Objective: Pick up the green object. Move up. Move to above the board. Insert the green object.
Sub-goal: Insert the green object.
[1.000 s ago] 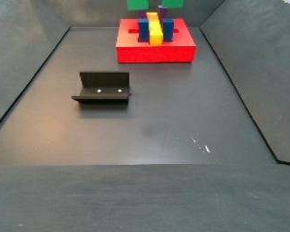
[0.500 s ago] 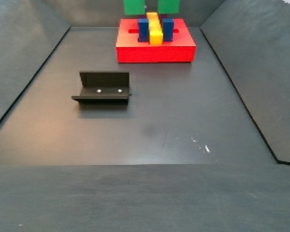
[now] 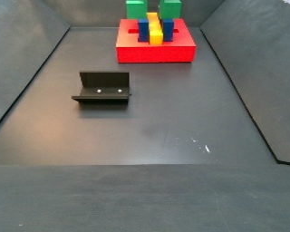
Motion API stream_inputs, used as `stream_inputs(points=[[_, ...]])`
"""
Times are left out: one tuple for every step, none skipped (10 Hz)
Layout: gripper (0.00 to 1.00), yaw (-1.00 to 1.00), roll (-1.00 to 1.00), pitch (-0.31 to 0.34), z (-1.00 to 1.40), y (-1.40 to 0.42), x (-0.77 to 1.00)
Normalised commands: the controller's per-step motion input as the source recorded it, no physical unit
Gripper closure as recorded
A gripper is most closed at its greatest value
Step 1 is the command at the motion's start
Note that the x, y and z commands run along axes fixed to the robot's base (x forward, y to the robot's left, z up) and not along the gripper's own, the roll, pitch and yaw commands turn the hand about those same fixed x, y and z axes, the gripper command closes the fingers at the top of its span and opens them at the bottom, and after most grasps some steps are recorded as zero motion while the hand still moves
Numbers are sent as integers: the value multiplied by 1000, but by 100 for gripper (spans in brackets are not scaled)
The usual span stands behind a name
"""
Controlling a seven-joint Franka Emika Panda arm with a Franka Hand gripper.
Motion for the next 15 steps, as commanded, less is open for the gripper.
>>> stream_inputs(points=[[100,40,56,-23,-234,-117,46],[100,103,0,-87,-294,0,226],[100,80,0,-86,-306,0,217],[100,46,11,-111,-251,0,71],[100,26,39,-123,-149,0,0],[100,26,34,-130,0,0,0],[100,3,1,-220,74,-23,-66],[100,23,0,-339,237,-6,-126],[100,20,0,-349,226,0,-74],[100,31,53,-289,149,-29,-11],[100,49,134,-250,31,0,-83],[100,86,203,-170,0,0,-14],[100,109,224,-140,-111,0,-57],[100,114,221,-141,-194,0,-80],[100,109,193,-154,-217,0,-134]])
